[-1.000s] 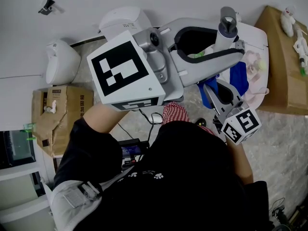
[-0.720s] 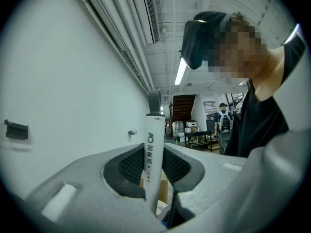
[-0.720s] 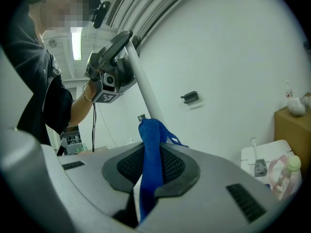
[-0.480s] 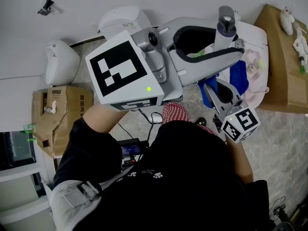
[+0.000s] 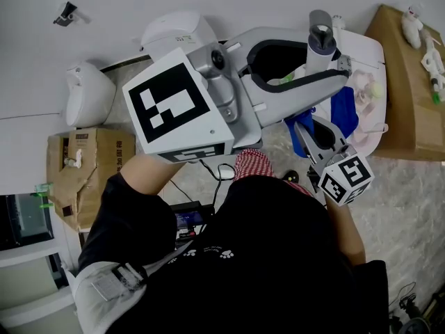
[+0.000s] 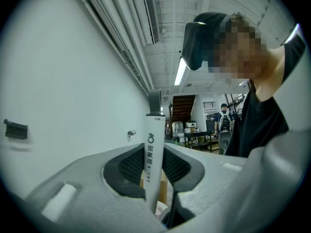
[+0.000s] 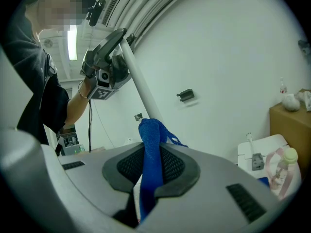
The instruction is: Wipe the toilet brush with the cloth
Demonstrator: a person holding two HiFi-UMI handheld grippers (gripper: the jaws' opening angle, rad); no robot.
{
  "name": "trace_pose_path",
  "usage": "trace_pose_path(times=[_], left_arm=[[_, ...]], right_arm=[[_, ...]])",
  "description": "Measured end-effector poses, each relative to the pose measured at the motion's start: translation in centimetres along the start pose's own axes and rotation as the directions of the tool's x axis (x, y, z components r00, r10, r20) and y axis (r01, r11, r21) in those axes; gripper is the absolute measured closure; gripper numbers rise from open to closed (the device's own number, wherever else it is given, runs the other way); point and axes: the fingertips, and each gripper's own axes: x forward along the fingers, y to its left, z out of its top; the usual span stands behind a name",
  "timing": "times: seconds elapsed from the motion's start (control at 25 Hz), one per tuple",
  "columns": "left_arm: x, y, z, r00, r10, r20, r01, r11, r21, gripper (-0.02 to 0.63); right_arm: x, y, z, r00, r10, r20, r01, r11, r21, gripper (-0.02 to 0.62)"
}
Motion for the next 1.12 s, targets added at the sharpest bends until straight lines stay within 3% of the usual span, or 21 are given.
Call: trace_pose_path(times=[1.12], left_arm=[[0.0, -0.2, 0.2, 1.0, -0.009, 0.003, 0.009, 1.0, -0.001, 0.515]], right_arm=[[-0.2, -2.0, -2.7, 0.998, -0.04, -0.052, 0.046, 0.991, 0.129, 0.532]])
